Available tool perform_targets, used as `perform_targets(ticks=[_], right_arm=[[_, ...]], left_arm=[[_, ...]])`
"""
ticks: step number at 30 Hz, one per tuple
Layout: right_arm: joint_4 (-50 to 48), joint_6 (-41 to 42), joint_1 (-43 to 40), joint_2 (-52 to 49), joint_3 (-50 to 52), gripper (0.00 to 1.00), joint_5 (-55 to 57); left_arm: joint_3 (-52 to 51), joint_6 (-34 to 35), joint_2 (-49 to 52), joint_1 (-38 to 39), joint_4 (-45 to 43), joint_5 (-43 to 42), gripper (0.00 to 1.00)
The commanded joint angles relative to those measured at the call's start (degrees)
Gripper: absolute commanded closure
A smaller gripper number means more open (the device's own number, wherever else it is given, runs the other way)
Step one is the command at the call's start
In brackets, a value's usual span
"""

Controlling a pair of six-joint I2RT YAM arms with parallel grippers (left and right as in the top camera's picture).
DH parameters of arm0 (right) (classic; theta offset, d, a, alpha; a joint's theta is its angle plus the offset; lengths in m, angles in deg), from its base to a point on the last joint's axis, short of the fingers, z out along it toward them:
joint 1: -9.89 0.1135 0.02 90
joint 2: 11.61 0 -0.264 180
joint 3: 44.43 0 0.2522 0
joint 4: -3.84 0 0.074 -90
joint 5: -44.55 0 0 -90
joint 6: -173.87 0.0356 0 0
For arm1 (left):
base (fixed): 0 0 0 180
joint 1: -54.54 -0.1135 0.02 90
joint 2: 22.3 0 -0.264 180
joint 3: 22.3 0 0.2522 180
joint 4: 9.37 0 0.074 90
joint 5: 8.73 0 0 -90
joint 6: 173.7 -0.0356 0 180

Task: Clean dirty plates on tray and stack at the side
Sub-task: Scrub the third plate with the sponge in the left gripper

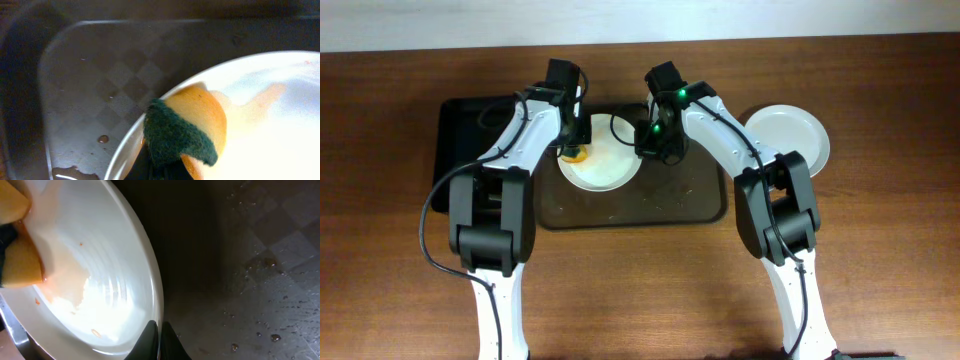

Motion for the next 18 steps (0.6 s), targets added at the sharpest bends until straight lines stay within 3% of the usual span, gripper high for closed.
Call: perform_targets(ticks=[1, 3, 8, 11, 15, 18], right_arm=[[0.0, 2.2, -1.1, -3.8, 0.0, 0.96, -7.0], [0.0, 2.2, -1.6, -4.7, 0.0, 0.96, -8.2], [-0.2, 2.6, -1.9, -5.6, 0.0, 0.96, -9.2], [-0.3, 2.1, -1.9, -5.6, 0.0, 0.96, -9.2], [-0.3, 2.0, -1.9, -5.6, 0.0, 0.96, -9.2], [-0.4, 1.7, -1.9, -5.6, 0.0, 0.96, -9.2]], left_arm=[[-0.9, -7.4, 1.6, -0.3, 1.2, -10.1, 1.0], [-0.9, -8.0, 1.9, -0.3, 1.0, -10.4, 1.0], [-0.9, -25.8, 3.7, 0.2, 0.0, -27.1, 1.0], [-0.9, -32.0, 3.7, 1.8, -2.9, -27.0, 0.99], [-0.9, -31.7, 4.1, 1.4, -8.4, -23.3, 1.0], [-0.9, -15.8, 6.7, 1.4, -15.4, -3.8, 1.0]])
